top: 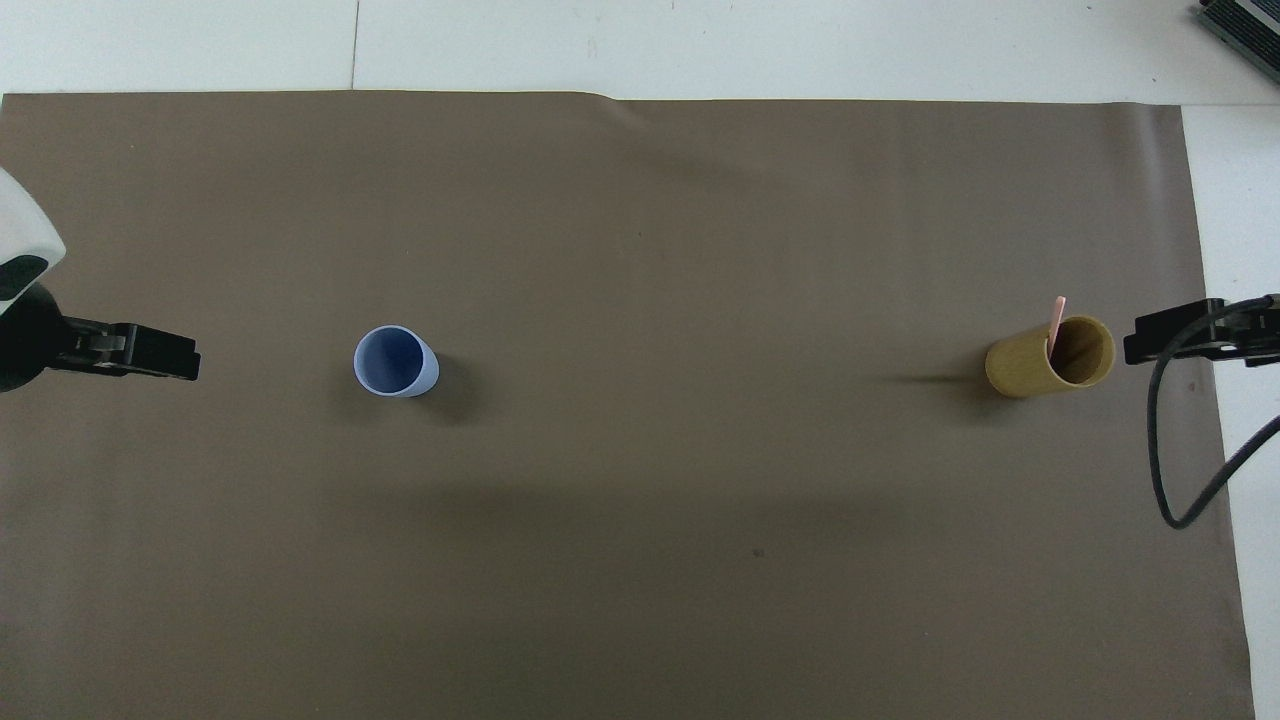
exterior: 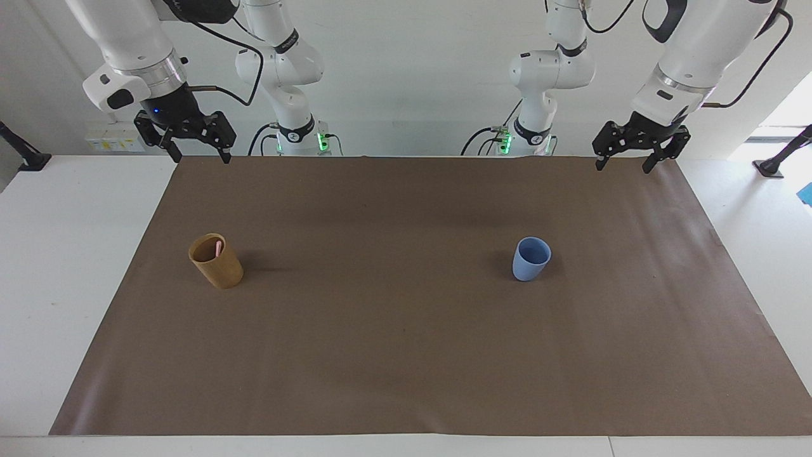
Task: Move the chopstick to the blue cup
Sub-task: 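Reach the left gripper toward the blue cup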
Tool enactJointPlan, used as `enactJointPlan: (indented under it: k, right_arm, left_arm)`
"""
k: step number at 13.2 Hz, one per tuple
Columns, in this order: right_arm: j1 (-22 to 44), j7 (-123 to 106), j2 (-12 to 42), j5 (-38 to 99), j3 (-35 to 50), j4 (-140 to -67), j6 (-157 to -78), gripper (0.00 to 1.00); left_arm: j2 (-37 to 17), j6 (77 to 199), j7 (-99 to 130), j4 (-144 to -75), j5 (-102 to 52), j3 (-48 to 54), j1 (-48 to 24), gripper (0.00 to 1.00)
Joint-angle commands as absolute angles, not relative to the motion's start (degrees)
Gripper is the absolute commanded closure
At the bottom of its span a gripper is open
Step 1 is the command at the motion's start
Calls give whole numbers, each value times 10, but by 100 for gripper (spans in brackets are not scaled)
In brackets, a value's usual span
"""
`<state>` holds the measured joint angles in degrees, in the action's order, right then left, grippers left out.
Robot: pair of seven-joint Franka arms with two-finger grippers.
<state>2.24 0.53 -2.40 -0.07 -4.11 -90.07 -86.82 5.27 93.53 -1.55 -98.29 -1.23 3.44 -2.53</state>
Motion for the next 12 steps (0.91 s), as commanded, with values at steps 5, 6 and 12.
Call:
enactJointPlan:
  k: [5, 6, 12]
  right_arm:
    - [16, -12, -30, 2, -40, -910, -868, 0]
    - [17, -12, -30, 2, -40, -911, -869, 0]
    - [17, -12, -36, 2, -40, -918, -869, 0]
  left_arm:
    - [12, 1079, 48, -1051, -13, 36, -47, 0]
    - [10, 1108, 84, -1072, -13, 37, -62, 0]
    - [-73, 1196, 186, -1111, -14, 36, -110, 0]
